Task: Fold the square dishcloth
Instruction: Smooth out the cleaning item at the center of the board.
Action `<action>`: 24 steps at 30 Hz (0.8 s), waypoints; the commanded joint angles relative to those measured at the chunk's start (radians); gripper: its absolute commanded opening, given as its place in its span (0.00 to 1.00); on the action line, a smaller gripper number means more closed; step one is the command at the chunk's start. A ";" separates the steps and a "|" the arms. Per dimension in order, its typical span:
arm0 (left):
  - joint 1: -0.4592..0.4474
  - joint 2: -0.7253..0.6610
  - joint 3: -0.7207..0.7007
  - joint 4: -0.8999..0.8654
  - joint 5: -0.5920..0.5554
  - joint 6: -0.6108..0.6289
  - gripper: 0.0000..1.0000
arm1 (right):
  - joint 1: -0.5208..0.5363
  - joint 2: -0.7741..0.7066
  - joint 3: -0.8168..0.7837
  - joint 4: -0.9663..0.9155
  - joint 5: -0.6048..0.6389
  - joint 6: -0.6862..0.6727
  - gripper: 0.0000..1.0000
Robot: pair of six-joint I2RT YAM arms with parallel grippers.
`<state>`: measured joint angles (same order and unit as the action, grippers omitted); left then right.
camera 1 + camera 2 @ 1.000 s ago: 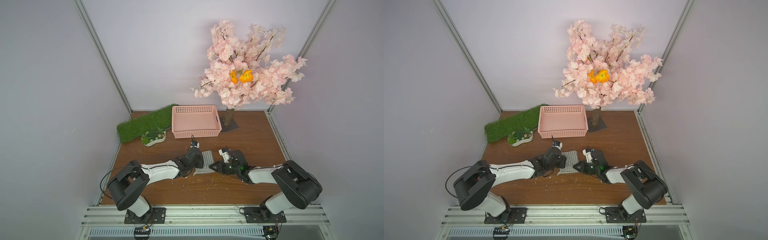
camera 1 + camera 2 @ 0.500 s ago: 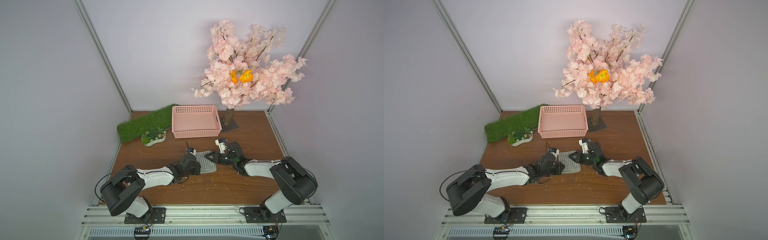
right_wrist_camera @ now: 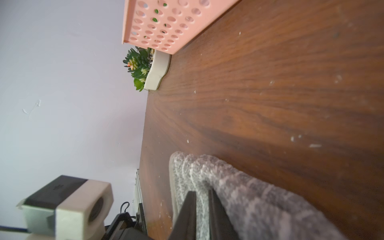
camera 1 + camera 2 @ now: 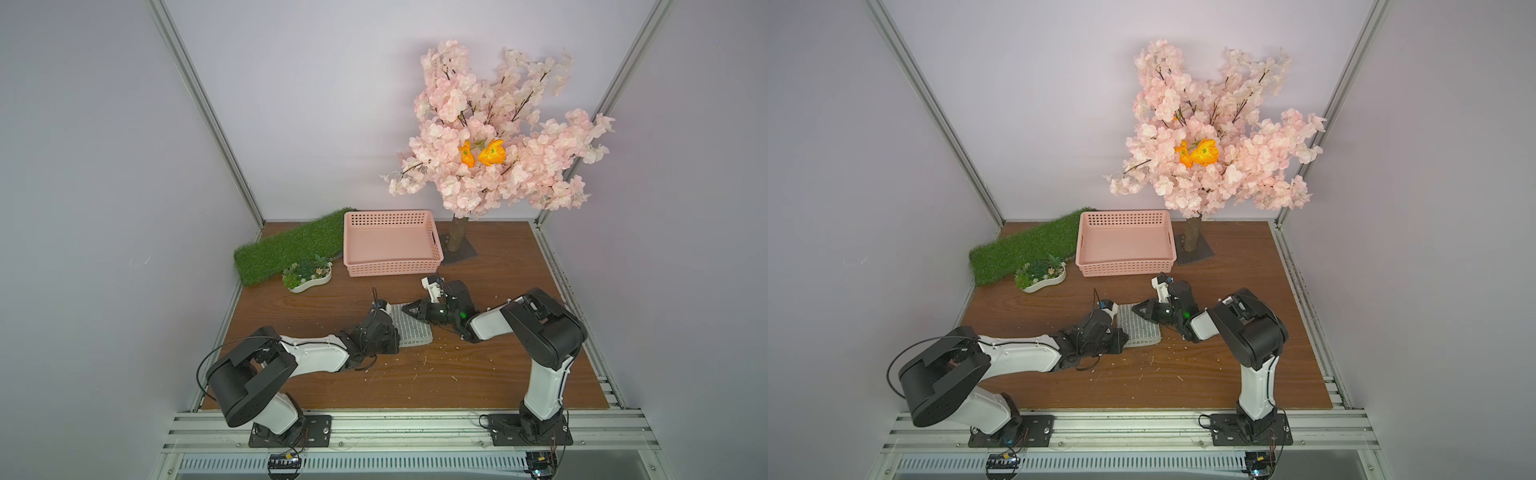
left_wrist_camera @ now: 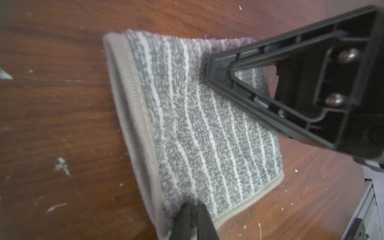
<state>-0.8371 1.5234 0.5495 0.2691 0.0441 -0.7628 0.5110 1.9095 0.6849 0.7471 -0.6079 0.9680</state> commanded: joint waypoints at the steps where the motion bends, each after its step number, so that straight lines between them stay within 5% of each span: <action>1: 0.008 0.025 0.004 -0.031 -0.023 0.006 0.12 | -0.020 0.037 0.018 0.105 -0.020 0.029 0.14; 24: 0.008 0.002 0.027 -0.091 -0.036 0.022 0.12 | -0.118 0.151 0.008 0.264 -0.019 0.072 0.14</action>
<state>-0.8371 1.5311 0.5613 0.2550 0.0372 -0.7593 0.4076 2.0426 0.7059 0.9817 -0.6312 1.0321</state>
